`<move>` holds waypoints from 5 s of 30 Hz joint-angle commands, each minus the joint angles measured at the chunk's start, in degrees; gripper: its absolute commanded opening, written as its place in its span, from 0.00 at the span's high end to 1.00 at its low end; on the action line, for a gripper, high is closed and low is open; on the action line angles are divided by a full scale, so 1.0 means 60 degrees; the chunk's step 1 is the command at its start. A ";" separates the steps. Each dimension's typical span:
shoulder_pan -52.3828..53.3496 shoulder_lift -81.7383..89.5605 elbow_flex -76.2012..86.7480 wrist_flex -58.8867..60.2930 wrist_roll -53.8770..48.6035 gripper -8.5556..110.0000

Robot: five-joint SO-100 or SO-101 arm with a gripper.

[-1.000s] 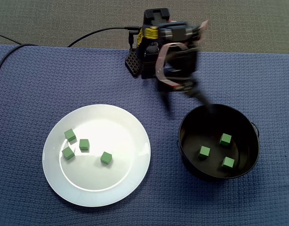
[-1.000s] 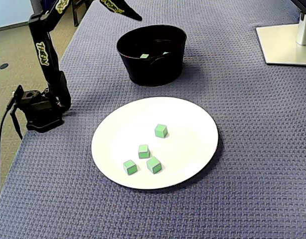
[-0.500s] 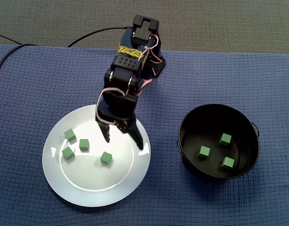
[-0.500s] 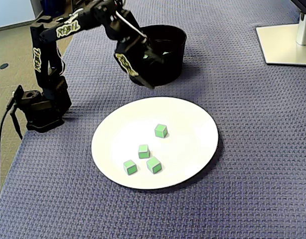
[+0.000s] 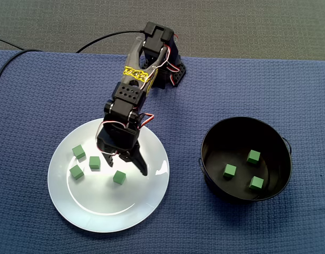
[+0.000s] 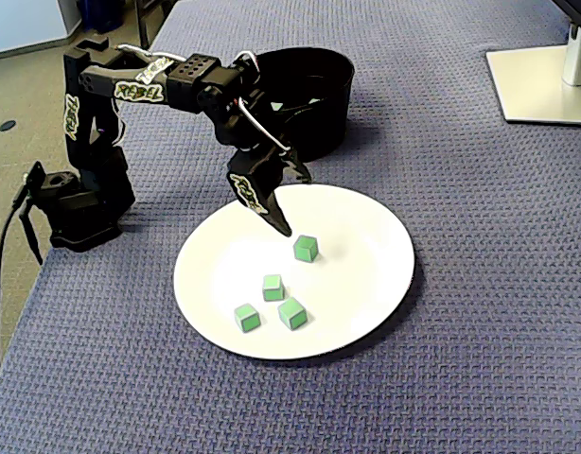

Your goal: Pick up the items on the white plate and put them in the black container.

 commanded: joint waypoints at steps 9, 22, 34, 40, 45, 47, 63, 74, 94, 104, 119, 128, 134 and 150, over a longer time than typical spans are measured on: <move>0.0542 -0.0732 -0.0278 -0.0762 -0.0337 0.59; 0.0337 -0.1187 -0.0015 -0.1655 0.0029 0.66; 0.0220 -0.1333 0.0762 -0.2534 0.0264 0.81; 0.0132 -0.1318 0.0806 -0.2520 0.0601 0.93; 0.0000 -0.1187 0.0908 -0.2622 0.1289 0.93; -0.0073 -0.0981 0.0996 -0.2813 0.1831 0.93; -0.2080 0.6313 -0.3032 -0.0103 1.1323 0.93; -0.9404 0.4365 -0.2402 -0.0234 1.2847 0.93; -0.9595 0.0967 -0.1743 0.1509 1.1382 0.51; -0.4351 0.4380 -0.4482 0.4746 0.7896 0.54; 0.1816 0.0293 -0.4160 0.5142 1.1748 0.56; 0.2007 -0.2329 -0.4453 0.4731 1.1162 0.57; 0.2065 -0.3105 -0.4644 0.4526 1.0107 0.58; 0.2446 -0.4292 -0.5508 0.3970 0.8774 0.73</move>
